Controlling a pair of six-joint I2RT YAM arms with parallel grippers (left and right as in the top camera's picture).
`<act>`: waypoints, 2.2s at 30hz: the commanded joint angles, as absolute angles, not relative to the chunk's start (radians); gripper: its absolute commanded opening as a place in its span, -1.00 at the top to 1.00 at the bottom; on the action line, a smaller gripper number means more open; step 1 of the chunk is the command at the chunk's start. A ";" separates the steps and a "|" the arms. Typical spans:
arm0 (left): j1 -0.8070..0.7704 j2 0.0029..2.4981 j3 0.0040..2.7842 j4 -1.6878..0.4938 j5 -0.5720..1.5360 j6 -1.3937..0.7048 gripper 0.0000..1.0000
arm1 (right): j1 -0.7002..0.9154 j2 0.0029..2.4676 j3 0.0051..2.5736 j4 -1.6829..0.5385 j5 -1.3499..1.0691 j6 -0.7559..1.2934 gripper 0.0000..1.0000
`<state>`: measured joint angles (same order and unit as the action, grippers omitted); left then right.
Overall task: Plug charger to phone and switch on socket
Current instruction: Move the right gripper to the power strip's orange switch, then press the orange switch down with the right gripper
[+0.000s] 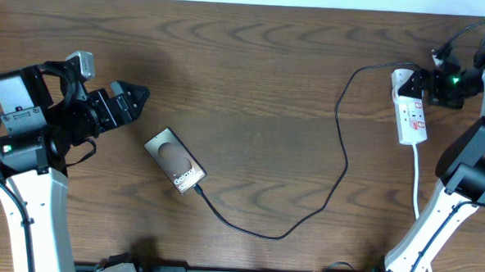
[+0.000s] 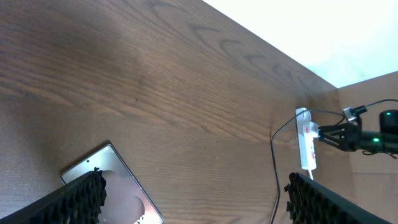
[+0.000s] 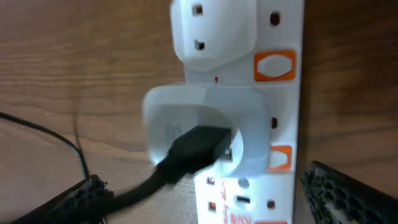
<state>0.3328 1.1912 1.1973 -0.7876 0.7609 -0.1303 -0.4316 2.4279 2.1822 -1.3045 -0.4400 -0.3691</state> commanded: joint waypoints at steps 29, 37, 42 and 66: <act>0.334 1.195 1.199 -0.792 0.766 -0.123 -0.83 | -0.424 2.432 2.155 -1.300 -0.582 -0.303 -0.98; 0.334 1.195 1.199 -0.793 0.767 -0.123 -0.83 | -0.402 2.432 2.151 -1.301 -0.582 -0.303 -0.99; 0.334 1.195 1.199 -0.798 0.766 -0.123 -0.83 | -0.378 2.434 2.150 -1.298 -0.581 -0.303 -0.98; 0.334 1.195 1.199 -0.807 0.767 -0.104 -0.83 | -0.312 2.489 2.004 -1.241 -0.719 -0.292 -0.82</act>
